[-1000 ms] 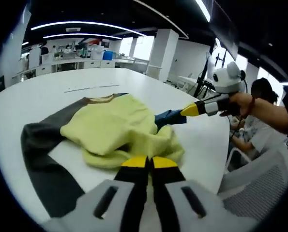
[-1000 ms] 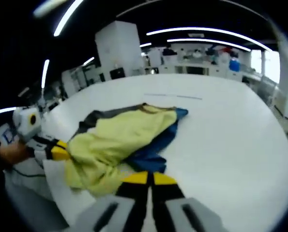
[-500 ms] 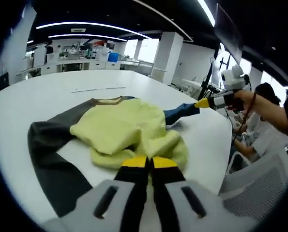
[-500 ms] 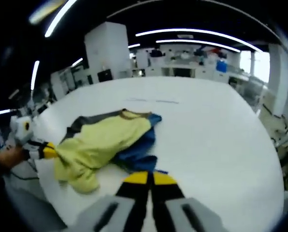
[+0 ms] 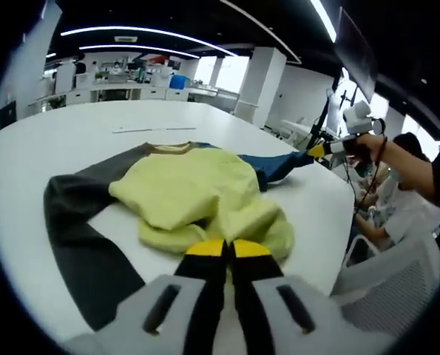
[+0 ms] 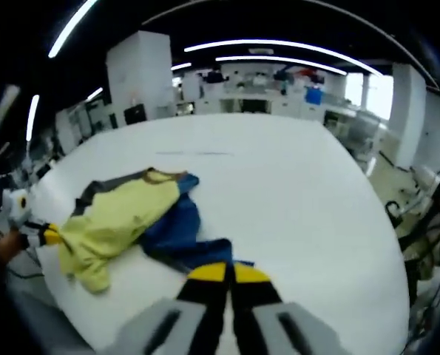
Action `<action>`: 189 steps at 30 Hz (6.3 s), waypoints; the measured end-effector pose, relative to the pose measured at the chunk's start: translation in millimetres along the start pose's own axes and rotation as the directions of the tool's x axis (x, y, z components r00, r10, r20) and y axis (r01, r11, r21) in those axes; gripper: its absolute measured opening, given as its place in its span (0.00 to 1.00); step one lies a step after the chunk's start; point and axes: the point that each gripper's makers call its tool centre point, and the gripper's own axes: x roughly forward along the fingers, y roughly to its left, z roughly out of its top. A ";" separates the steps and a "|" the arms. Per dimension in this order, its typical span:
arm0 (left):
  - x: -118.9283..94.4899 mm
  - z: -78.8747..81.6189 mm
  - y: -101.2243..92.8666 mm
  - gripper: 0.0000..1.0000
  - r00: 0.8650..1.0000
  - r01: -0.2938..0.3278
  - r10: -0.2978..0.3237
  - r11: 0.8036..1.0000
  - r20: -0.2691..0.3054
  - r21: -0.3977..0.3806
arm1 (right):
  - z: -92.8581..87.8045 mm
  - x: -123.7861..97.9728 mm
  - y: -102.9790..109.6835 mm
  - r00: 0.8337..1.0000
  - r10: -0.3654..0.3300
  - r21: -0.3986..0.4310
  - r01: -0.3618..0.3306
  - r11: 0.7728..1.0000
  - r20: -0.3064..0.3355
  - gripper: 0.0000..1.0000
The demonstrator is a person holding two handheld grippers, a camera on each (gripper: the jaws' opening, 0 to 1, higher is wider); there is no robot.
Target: Fold the garment on the visible template until the final outline fits inside the template.
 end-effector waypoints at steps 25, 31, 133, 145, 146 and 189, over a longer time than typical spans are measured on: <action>-4.7 -11.2 4.0 0.00 0.999 -0.013 0.012 1.000 -0.052 -0.026 | -33.3 0.9 -99.6 0.963 -0.208 -0.077 0.197 0.977 -0.174 0.00; -4.7 -10.6 3.5 0.00 0.999 -0.013 0.011 1.000 -0.053 -0.027 | -42.9 -1.2 -117.3 0.946 -0.236 -0.108 0.217 0.970 -0.221 0.00; 19.4 -16.0 47.4 0.00 0.981 -0.009 0.065 0.955 -0.182 0.295 | -75.9 15.1 239.6 0.825 0.537 -0.062 -0.554 0.830 -0.174 0.00; 16.5 36.4 28.5 0.00 0.998 0.016 -0.002 0.972 -0.059 0.236 | -18.4 -6.9 222.9 0.874 0.478 -0.035 -0.482 0.875 -0.086 0.00; 18.8 39.8 26.3 0.00 0.998 0.020 -0.008 0.972 -0.054 0.235 | -15.0 -7.3 222.9 0.876 0.475 -0.039 -0.479 0.877 -0.084 0.00; 113.6 24.6 -4.0 0.02 0.989 0.119 -0.078 0.920 -0.124 0.373 | -65.3 45.2 274.4 0.869 0.425 -0.189 -0.475 0.859 -0.254 0.01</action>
